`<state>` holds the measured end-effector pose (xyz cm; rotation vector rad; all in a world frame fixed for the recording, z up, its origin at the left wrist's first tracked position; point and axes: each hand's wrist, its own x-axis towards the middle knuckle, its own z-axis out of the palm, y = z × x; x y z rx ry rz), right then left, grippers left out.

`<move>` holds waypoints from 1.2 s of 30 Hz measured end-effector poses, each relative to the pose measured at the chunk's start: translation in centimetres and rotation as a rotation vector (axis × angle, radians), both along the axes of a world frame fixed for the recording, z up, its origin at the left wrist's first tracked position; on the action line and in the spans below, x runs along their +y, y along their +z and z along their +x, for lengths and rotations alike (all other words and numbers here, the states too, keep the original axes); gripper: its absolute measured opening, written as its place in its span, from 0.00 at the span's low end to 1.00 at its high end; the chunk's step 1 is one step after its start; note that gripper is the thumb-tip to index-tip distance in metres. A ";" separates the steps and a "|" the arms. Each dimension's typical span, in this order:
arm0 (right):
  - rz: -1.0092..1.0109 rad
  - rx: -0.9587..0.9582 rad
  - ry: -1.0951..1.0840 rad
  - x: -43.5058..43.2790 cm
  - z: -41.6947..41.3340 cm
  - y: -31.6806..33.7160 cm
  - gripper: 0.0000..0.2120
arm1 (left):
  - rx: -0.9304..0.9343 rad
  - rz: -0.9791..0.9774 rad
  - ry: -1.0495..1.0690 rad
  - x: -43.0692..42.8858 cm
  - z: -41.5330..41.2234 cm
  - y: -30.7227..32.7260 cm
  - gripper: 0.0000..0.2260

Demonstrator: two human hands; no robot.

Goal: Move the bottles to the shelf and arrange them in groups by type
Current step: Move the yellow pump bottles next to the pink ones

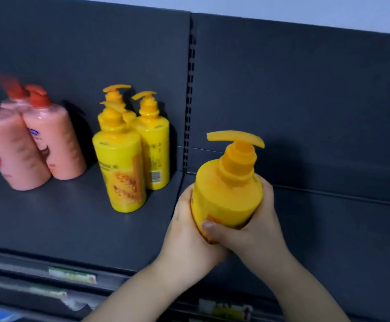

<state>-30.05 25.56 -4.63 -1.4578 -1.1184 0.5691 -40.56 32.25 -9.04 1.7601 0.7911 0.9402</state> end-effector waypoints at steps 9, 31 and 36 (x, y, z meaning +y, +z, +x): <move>-0.037 0.061 -0.028 6.7 -11.7 -1.8 0.42 | 0.082 0.006 0.047 7.1 -11.5 -1.8 0.45; -0.247 -0.256 -0.122 12.7 -14.7 -2.6 0.50 | 0.606 0.473 0.014 13.4 -15.8 -0.4 0.30; -0.247 -0.252 -0.154 13.2 -14.1 -2.6 0.52 | 0.723 0.465 -0.066 13.8 -15.9 0.1 0.30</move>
